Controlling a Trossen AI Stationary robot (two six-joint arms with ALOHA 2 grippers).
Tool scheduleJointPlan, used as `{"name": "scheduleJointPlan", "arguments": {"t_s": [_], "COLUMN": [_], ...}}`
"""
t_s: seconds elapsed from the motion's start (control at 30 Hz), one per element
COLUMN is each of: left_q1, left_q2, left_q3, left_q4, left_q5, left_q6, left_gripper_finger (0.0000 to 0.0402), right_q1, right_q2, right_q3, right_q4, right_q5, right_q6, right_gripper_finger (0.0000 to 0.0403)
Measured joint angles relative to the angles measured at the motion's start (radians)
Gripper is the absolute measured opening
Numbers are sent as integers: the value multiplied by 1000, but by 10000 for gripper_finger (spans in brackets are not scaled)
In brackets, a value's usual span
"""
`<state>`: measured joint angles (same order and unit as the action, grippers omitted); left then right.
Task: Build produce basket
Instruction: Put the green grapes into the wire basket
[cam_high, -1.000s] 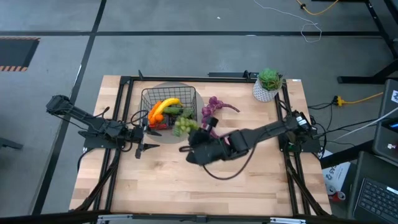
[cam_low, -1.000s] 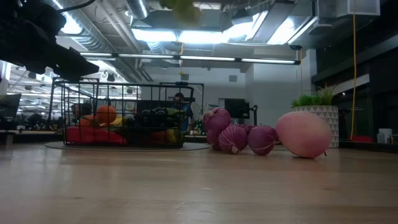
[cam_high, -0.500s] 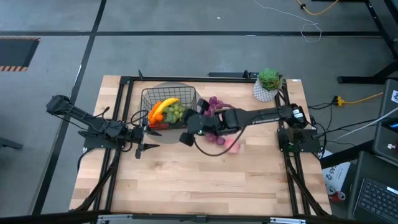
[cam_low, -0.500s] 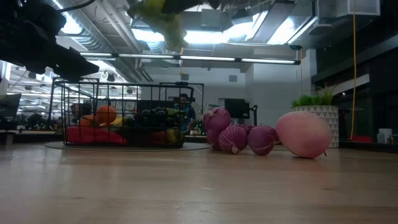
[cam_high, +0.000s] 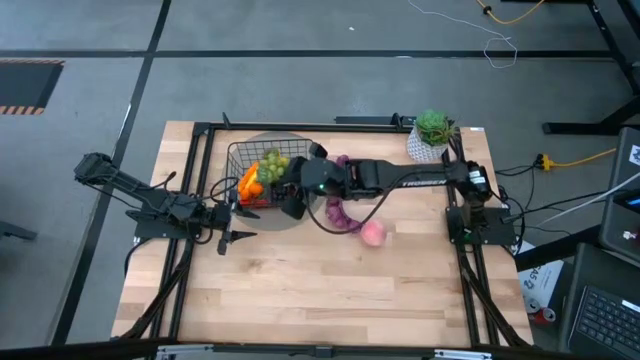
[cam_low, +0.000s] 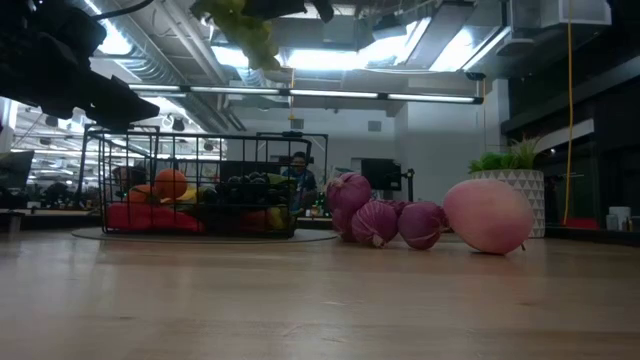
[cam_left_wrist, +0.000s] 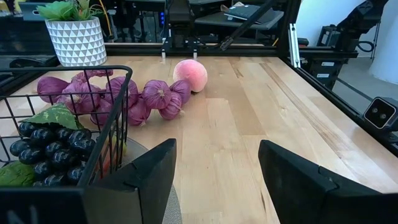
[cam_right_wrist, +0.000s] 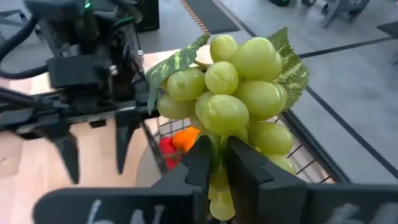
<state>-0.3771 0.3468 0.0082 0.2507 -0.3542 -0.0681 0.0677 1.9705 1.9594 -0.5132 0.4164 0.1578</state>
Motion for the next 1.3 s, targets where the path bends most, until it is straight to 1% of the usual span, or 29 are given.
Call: {"name": "scheduleJointPlan", "arguments": {"t_s": [0.27, 0.67, 0.73, 0.87, 0.93, 1.3], "left_q1": [0, 0, 0, 0, 0, 0], "left_q2": [0, 0, 0, 0, 0, 0], "left_q3": [0, 0, 0, 0, 0, 0], "left_q4": [0, 0, 0, -3, -4, -6], "left_q5": [0, 0, 0, 0, 0, 0], "left_q6": [0, 0, 0, 0, 0, 0], "left_gripper_finger": [225, 225, 225, 225, 225, 225], "right_q1": [-33, -78, -83, -91, -91, -91], "right_q2": [0, 9, 26, 53, 64, 92], "right_q3": [0, 0, 0, 0, 0, 0], "right_q4": [33, 67, 96, 133, 137, 162], "right_q5": [0, -5, -35, -130, -156, -157], "right_q6": [-37, -40, -56, -83, -88, -89], "right_gripper_finger": [41, 42, 42, 42, 42, 42]}}
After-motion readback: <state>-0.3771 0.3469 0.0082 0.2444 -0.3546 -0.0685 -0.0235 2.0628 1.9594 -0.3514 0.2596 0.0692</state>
